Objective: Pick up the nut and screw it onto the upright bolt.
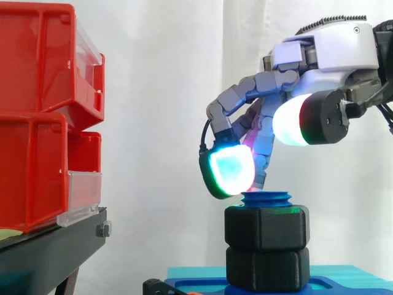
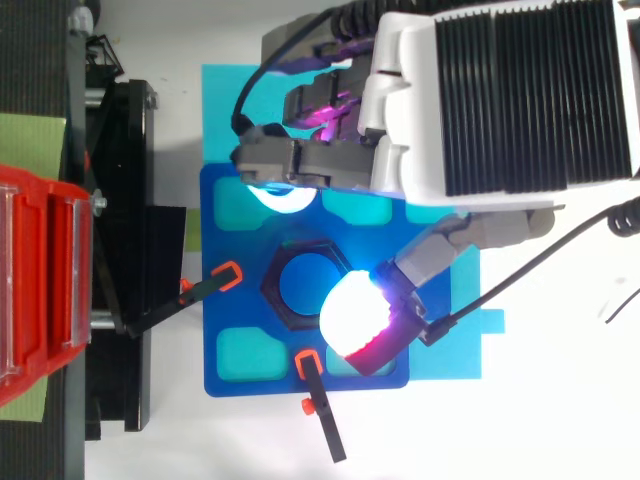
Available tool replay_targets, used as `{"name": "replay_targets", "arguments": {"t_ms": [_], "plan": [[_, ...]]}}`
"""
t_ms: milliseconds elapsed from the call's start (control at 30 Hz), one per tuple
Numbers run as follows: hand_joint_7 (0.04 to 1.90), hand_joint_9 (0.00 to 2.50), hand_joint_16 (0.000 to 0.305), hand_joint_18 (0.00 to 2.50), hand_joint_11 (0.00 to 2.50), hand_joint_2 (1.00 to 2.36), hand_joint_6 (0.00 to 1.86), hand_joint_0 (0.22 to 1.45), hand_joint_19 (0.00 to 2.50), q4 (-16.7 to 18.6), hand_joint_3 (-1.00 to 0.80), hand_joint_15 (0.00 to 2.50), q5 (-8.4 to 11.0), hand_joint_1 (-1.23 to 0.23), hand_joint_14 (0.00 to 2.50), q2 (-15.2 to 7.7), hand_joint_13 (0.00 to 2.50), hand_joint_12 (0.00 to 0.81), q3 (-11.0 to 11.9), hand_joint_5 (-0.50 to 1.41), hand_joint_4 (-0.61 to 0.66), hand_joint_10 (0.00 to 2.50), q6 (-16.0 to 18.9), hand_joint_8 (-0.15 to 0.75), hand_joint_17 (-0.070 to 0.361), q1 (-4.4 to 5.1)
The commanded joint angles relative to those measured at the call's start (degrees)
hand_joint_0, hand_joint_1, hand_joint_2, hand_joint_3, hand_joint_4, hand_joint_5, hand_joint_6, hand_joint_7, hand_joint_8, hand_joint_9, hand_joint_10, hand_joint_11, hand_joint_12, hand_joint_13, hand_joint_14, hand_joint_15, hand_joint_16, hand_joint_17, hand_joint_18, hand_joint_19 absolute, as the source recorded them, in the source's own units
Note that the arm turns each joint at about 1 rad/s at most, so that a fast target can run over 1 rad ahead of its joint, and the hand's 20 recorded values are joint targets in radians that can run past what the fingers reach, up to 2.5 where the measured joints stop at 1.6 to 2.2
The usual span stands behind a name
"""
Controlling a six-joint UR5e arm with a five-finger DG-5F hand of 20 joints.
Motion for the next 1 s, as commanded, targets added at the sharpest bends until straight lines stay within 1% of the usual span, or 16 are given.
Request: {"name": "replay_targets", "arguments": {"t_ms": [0, 133, 167, 200, 267, 367, 433, 500, 533, 667, 800, 967], "plan": [[1.01, 1.12, 0.027, 0.63, 0.00, 1.00, 0.50, 0.49, 0.07, 0.19, -0.50, 0.00, -0.07, -0.30, 0.00, 0.02, 0.96, 0.181, 0.10, -0.05, 0.25, 0.00, -0.03, 0.266, 0.061, 0.15], [0.75, 1.08, 0.028, 0.58, 0.00, 1.00, 0.50, 0.49, 0.05, 0.81, -0.50, 0.00, 0.20, -0.30, 0.00, -0.07, 0.92, 0.180, 0.10, -0.08, 0.21, 0.00, -0.03, 0.243, 0.063, 0.50], [0.71, 1.05, 0.028, 0.56, 0.00, 1.00, 0.50, 0.49, 0.04, 0.98, -0.50, 0.00, 0.20, -0.30, 0.00, -0.07, 0.90, 0.177, 0.10, -0.08, 0.21, 0.00, -0.03, 0.234, 0.063, 0.50], [0.70, 1.04, 0.028, 0.55, 0.00, 1.00, 0.50, 0.49, 0.03, 1.07, -0.50, 0.00, 0.20, -0.30, 0.00, 0.02, 0.89, 0.178, 0.10, -0.08, 0.21, 0.00, -0.03, 0.233, 0.063, 0.76], [0.66, 1.02, 0.028, 0.53, 0.00, 1.00, 0.50, 0.48, 0.03, 1.25, -0.50, 0.00, 0.37, -0.29, 0.00, -0.07, 0.87, 0.182, 0.01, -0.09, 0.20, 0.00, 0.06, 0.224, 0.064, 0.94], [0.64, 0.98, 0.029, 0.48, 0.00, 1.00, 0.50, 0.47, 0.00, 1.69, -0.50, 0.00, 0.37, -0.27, 0.00, -0.07, 0.83, 0.182, -0.34, -0.09, 0.20, 0.00, 0.23, 0.218, 0.065, 1.47], [0.63, 0.94, 0.030, 0.44, 0.00, 1.00, 0.50, 0.46, 0.00, 2.48, -0.50, 0.00, 0.46, -0.26, 0.00, -0.07, 0.80, 0.189, -1.22, -0.09, 0.20, 0.00, 0.41, 0.210, 0.069, 1.91], [0.63, 0.92, 0.031, 0.41, 0.00, 1.00, 0.50, 0.46, 0.00, 2.74, -0.50, 0.00, 0.46, -0.25, 0.00, -0.07, 0.76, 0.191, -1.22, -0.09, 0.20, 0.00, 0.50, 0.209, 0.069, 1.99], [0.63, 0.90, 0.031, 0.38, 0.00, 1.00, 0.50, 0.46, 0.00, 3.27, -0.50, 0.00, 0.64, -0.25, 0.00, -0.07, 0.75, 0.197, -1.66, -0.09, 0.20, 0.00, 0.85, 0.209, 0.070, 2.26], [0.64, 0.84, 0.030, 0.30, 0.00, 1.00, 0.50, 0.45, 0.00, 3.88, -0.50, 0.00, 0.64, -0.24, 0.00, -0.07, 0.69, 0.213, -2.36, -0.08, 0.20, 0.00, 1.02, 0.204, 0.068, 2.70], [0.65, 0.82, 0.030, 0.29, 0.00, 1.00, 0.50, 0.45, 0.00, 4.15, -0.50, 0.00, 0.64, -0.23, 0.00, -0.07, 0.68, 0.215, -3.06, -0.07, 0.21, 0.00, 1.37, 0.204, 0.069, 2.70], [0.68, 0.81, 0.030, 0.27, 0.00, 1.00, 0.50, 0.45, 0.00, 5.29, -0.50, 0.00, 0.64, -0.23, 0.00, -0.07, 0.67, 0.221, -4.12, -0.07, 0.21, 0.00, 1.99, 0.205, 0.068, 2.79]]}}
